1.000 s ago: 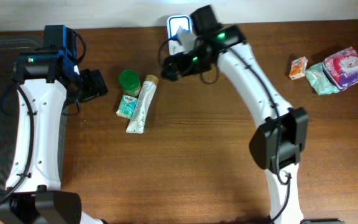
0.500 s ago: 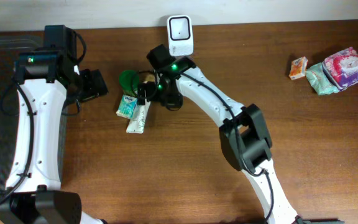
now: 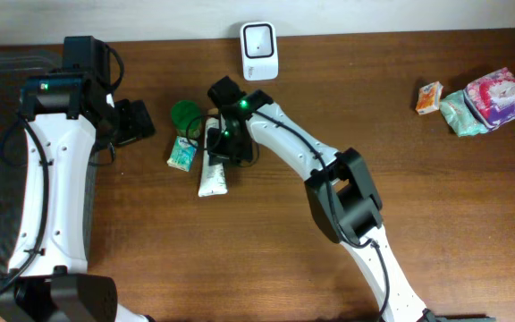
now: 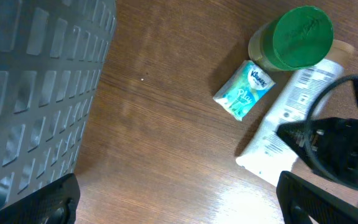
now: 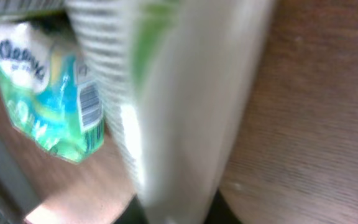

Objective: Scan the item barcode

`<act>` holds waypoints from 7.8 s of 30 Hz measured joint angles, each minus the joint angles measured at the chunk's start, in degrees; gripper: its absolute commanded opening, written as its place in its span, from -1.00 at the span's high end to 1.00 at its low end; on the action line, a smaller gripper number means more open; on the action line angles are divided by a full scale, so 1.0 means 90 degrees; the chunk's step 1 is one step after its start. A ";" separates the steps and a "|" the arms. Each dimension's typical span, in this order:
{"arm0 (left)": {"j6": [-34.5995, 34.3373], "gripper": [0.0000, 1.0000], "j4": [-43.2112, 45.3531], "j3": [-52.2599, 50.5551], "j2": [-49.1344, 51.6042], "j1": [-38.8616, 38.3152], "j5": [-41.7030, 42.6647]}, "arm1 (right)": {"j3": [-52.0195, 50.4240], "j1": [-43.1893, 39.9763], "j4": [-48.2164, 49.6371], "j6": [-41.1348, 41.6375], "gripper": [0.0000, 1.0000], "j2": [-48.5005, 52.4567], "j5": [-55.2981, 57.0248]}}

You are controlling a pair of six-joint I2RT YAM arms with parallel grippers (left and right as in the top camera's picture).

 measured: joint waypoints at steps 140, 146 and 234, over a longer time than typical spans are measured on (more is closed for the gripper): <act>0.0002 -0.98 0.0000 0.0002 0.0000 0.0000 -0.0002 | -0.2038 -0.2174 0.0595 -0.3682 0.92 -0.0911 -0.2448; 0.0000 -0.98 0.0000 0.0000 0.0000 0.0000 -0.0002 | -0.2042 -0.2346 0.0357 -0.5343 0.92 -0.0911 -0.4677; 0.0000 -0.98 -0.0002 0.0002 0.0000 0.0000 -0.0002 | -0.1110 -0.2475 -0.2897 -0.2540 -0.62 -0.1821 0.3164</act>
